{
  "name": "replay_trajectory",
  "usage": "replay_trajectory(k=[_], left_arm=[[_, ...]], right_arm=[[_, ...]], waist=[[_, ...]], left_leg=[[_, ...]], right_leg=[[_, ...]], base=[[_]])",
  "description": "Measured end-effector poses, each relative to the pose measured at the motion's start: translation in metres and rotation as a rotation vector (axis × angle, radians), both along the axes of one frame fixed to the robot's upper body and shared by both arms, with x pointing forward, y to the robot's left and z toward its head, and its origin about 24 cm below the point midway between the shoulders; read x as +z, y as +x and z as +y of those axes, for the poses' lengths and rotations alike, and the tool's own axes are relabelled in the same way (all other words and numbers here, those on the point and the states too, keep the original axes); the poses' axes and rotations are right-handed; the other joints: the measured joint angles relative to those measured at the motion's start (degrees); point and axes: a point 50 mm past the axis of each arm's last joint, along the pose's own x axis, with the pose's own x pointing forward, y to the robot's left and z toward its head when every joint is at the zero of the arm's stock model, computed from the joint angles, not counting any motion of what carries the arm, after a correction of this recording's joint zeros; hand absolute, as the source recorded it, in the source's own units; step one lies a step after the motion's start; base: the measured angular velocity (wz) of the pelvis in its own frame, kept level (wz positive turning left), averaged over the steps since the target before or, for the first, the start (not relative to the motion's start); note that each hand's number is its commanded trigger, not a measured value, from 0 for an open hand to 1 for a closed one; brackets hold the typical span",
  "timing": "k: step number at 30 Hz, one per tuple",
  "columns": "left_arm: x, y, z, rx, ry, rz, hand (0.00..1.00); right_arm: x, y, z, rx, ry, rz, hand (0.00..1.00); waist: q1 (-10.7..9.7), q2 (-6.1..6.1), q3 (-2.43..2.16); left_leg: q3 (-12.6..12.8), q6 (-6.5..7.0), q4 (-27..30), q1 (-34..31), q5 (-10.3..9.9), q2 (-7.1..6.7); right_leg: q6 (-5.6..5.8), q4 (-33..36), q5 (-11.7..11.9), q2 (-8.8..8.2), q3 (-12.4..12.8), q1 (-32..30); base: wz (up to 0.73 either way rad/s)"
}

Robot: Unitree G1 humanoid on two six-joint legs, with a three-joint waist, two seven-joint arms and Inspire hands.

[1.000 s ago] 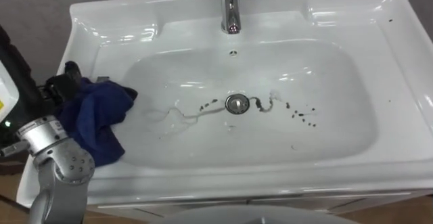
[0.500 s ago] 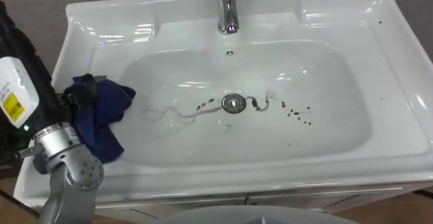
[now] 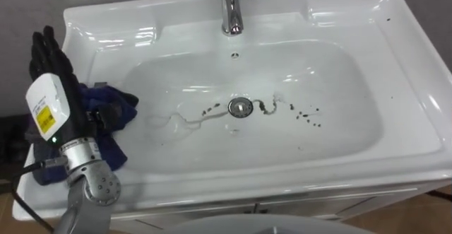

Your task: Wipe basin

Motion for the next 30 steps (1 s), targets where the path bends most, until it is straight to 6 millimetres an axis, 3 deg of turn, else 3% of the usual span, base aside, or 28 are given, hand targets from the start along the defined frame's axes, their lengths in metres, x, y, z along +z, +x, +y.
replay_trajectory(k=[10,22,30], left_arm=[[-0.008,0.002,-0.023,-0.117,-0.027,0.058,0.0],[-0.008,0.002,-0.025,-0.144,0.003,0.077,0.0],[-0.011,-0.002,-0.023,-0.13,0.006,0.094,0.0]], right_arm=[[-0.001,0.001,0.003,0.02,-0.005,0.009,0.0],[-0.001,0.0,0.003,0.053,-0.017,0.03,0.0],[-0.001,0.002,0.002,0.043,-0.037,0.013,0.0]], waist=[[-1.19,-0.15,-0.01],[-1.02,-1.2,-0.05],[-0.91,-0.74,-0.3]], left_leg=[[0.6,0.0,0.46,-0.3,0.01,0.06],[0.84,0.0,0.45,-0.42,0.0,0.09],[0.8,0.0,0.44,-0.39,0.0,0.09]], right_leg=[[0.0,0.11,0.0,-0.01,0.61,-0.73],[0.0,0.1,0.0,0.03,0.74,-0.71],[-0.02,0.05,0.01,0.05,0.49,-0.64]], base=[[-0.05],[0.0],[0.0]])
